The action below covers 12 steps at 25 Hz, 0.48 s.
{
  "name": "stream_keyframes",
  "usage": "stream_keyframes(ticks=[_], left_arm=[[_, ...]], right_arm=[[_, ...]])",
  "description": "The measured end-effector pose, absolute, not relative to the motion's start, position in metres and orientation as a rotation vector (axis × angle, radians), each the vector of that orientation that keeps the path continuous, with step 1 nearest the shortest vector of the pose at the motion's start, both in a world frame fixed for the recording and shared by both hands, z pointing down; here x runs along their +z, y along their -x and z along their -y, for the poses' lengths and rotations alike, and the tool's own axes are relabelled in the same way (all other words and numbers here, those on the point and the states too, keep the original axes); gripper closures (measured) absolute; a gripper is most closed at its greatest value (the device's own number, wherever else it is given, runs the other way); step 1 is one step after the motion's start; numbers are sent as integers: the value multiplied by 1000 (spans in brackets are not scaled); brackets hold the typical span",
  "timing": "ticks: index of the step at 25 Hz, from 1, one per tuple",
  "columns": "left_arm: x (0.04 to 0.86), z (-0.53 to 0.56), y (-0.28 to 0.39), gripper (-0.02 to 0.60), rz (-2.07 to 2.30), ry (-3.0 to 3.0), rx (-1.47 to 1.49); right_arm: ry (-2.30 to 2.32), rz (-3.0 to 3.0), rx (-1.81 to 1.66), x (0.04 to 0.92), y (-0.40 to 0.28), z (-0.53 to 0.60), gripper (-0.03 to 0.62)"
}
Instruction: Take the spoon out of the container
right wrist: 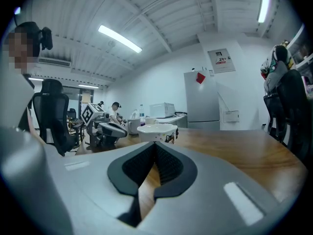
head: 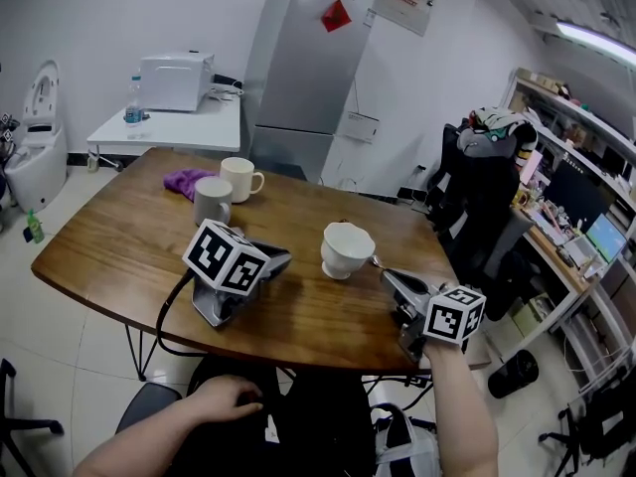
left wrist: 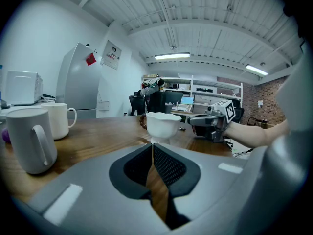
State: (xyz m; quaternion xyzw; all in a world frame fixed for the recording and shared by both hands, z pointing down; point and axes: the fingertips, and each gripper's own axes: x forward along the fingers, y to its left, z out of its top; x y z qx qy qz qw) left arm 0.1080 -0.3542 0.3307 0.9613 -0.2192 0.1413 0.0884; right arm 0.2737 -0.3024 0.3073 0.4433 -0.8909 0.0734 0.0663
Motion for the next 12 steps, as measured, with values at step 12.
stream_keyframes(ticks=[12], left_arm=[[331, 353, -109, 569, 649, -2858, 421]], right_arm=[[-1334, 2688, 224, 308, -274, 302, 592]])
